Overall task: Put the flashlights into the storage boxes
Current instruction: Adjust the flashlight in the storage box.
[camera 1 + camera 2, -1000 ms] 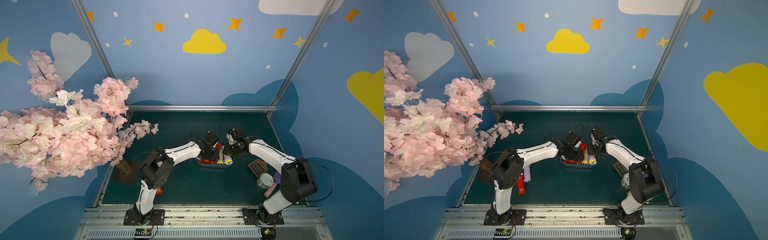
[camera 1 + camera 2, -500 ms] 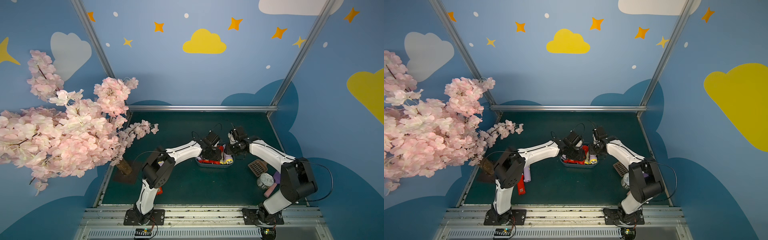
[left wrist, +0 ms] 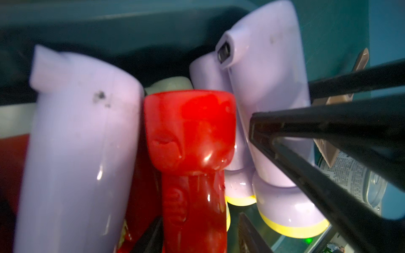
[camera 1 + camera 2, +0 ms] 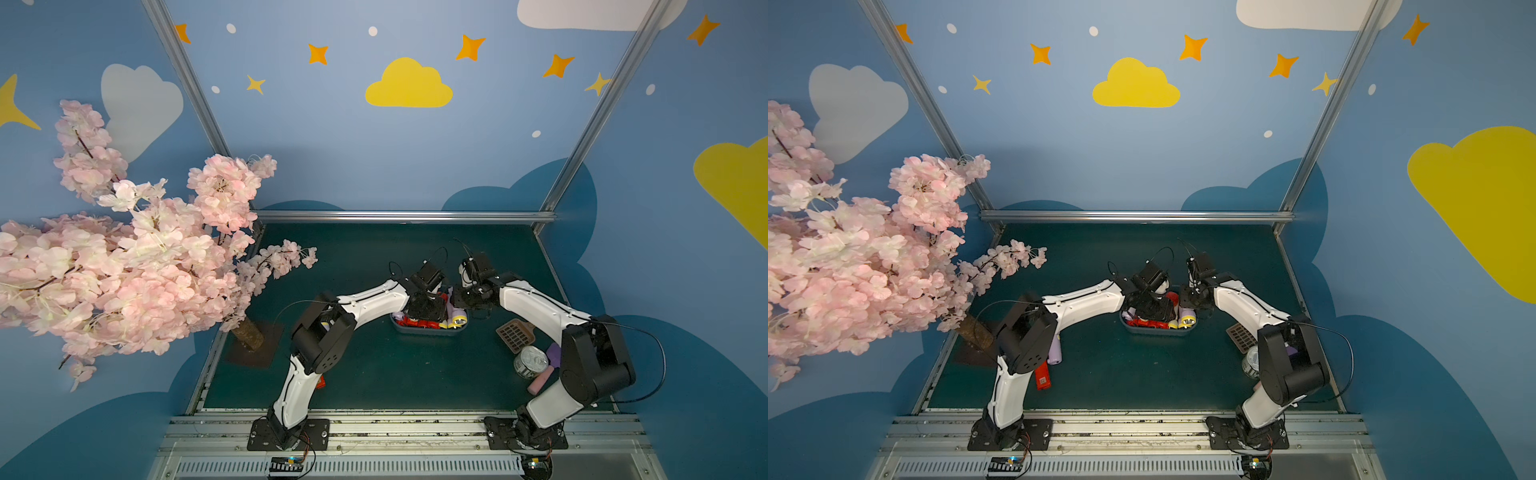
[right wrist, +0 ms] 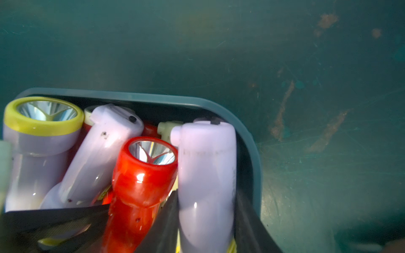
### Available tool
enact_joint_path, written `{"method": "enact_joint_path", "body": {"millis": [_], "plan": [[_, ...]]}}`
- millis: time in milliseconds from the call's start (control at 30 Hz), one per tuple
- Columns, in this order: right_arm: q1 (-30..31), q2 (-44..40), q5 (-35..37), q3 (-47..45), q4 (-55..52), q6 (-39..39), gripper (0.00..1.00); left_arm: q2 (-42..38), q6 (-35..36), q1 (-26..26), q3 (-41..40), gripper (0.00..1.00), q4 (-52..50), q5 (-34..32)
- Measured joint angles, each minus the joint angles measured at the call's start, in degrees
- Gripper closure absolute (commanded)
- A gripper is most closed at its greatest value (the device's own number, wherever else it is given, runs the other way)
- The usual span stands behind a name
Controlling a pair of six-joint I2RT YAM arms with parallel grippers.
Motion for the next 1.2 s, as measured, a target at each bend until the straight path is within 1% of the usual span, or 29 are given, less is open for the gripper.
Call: {"method": "enact_joint_path", "body": {"millis": [67, 267, 400, 733, 833, 900, 967, 1067, 1200], "plan": [[0.0, -0.5, 0.5, -0.5, -0.3, -0.1, 0.50, 0.0, 0.0, 0.0, 0.0, 0.45, 0.0, 0.0], [0.0, -3.5, 1.4, -1.8, -1.5, -0.3, 0.48, 0.0, 0.0, 0.0, 0.0, 0.45, -0.1, -0.1], [-0.3, -5.2, 2.9, -2.1, -2.8, -0.4, 0.42, 0.0, 0.0, -0.1, 0.0, 0.45, -0.1, -0.1], [-0.5, -9.7, 4.9, -3.4, -6.3, -0.8, 0.40, 0.6, -0.2, -0.3, 1.8, 0.44, -2.1, -0.1], [-0.5, -11.0, 5.2, -3.5, -6.8, -1.0, 0.32, 1.2, -0.2, -0.6, 2.9, 0.38, -3.0, -0.2], [-0.5, -12.0, 5.2, -3.8, -6.8, -1.2, 0.26, 1.1, -0.2, -0.9, 3.1, 0.26, -3.3, -0.6], [-0.5, -13.2, 5.2, -4.5, -6.8, -1.2, 0.23, 1.0, -0.2, -1.0, 3.3, 0.14, -3.1, -0.9], [-0.4, -15.0, 5.1, -5.2, -6.8, -1.3, 0.22, -0.2, -0.2, -1.7, 2.8, 0.01, -3.4, -1.9], [-0.4, -16.2, 4.9, -5.2, -6.7, -1.4, 0.22, -2.2, 0.1, -2.0, 1.9, 0.01, -4.0, -3.3]]}}
